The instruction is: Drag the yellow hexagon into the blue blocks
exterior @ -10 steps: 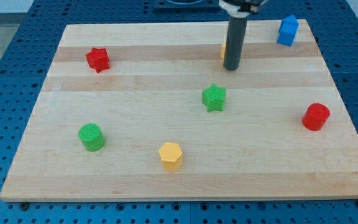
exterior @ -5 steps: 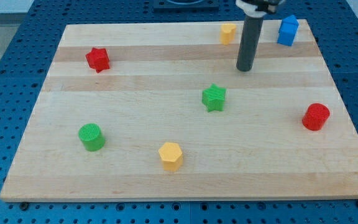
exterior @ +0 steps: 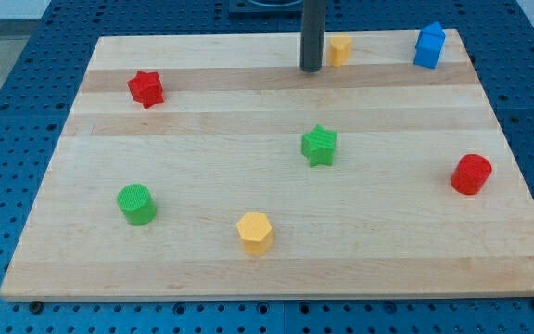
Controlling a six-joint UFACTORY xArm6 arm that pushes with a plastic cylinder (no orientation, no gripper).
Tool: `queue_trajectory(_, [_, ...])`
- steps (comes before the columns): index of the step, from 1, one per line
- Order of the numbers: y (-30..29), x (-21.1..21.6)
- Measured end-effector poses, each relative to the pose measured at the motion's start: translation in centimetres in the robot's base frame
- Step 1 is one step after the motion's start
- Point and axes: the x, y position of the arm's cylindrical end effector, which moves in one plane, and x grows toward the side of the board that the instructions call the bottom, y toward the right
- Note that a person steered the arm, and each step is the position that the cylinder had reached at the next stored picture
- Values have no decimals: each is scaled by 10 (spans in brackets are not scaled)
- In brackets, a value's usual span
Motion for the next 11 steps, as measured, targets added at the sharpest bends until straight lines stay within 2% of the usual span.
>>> queue_trajectory(4, [70, -71])
queue_trajectory(7, [80, -71])
queue_trajectory(9, [53, -65])
queue_trajectory(11, [52, -62])
